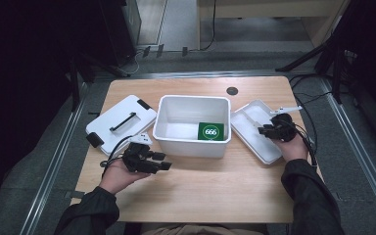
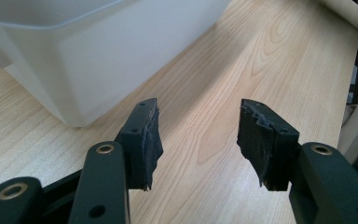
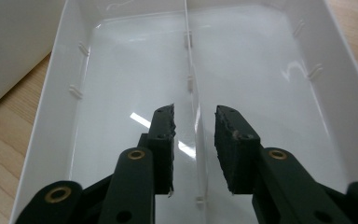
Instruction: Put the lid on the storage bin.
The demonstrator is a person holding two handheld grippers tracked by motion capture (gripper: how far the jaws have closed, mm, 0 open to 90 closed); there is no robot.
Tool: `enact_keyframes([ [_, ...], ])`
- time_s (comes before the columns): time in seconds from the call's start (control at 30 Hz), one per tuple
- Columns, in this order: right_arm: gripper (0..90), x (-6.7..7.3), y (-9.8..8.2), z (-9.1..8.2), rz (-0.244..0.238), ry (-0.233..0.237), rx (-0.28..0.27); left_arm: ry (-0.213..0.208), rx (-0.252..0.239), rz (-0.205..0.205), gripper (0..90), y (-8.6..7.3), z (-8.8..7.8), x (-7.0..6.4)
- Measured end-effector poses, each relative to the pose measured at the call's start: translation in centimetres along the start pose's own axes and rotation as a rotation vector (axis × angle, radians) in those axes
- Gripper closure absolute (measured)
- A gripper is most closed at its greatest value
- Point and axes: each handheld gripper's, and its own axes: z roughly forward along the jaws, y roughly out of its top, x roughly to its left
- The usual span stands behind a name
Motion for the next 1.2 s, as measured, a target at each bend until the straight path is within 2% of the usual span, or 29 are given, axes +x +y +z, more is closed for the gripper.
enact_keyframes([
  [0.2, 79.0, 0.4, 0.0, 0.8, -0.022, -0.024, 0.039, 0.000, 0.000, -0.002, 48.2, -0.1, 0.0, 0.0],
  [0.37, 86.0, 0.3, 0.0, 1.0, 0.006, -0.027, 0.056, -0.001, 0.000, -0.004, 48.3, -0.1, 0.0, 0.0],
  [0.47, 86.9, 0.1, 0.3, 1.0, 0.016, -0.023, 0.078, -0.001, -0.002, -0.005, 48.4, -0.1, -0.1, 0.0],
  [0.57, 88.3, 0.1, 0.9, 1.1, 0.001, -0.022, 0.128, -0.003, -0.003, -0.004, 48.5, -0.1, -0.1, 0.0],
  [0.67, 89.0, 0.0, 1.6, 1.2, 0.011, -0.011, 0.181, -0.002, -0.003, -0.005, 48.5, -0.1, -0.1, 0.0],
  [0.7, 89.0, 0.0, 1.6, 1.2, 0.011, -0.011, 0.181, -0.002, -0.003, -0.005, 48.6, -0.1, -0.1, 0.0],
  [0.73, 89.1, -0.1, 2.0, 1.2, 0.008, -0.002, 0.213, -0.002, -0.003, -0.004, 48.6, -0.1, -0.1, 0.0],
  [0.8, 89.2, -0.1, 2.1, 1.3, 0.009, -0.004, 0.223, -0.002, -0.003, -0.004, 48.6, -0.1, -0.1, 0.0],
  [0.83, 89.7, -0.1, 2.3, 1.3, -0.002, -0.006, 0.244, -0.002, -0.004, -0.004, 48.6, -0.1, -0.1, 0.0],
  [1.03, 90.0, 0.0, 2.8, 1.4, -0.002, 0.003, 0.281, 0.001, -0.004, -0.004, 48.8, -0.1, -0.2, 0.0],
  [1.2, 90.0, -0.3, 3.2, 0.7, 0.013, 0.020, 0.273, 0.000, -0.002, -0.006, 48.9, -0.1, -0.1, 0.0],
])
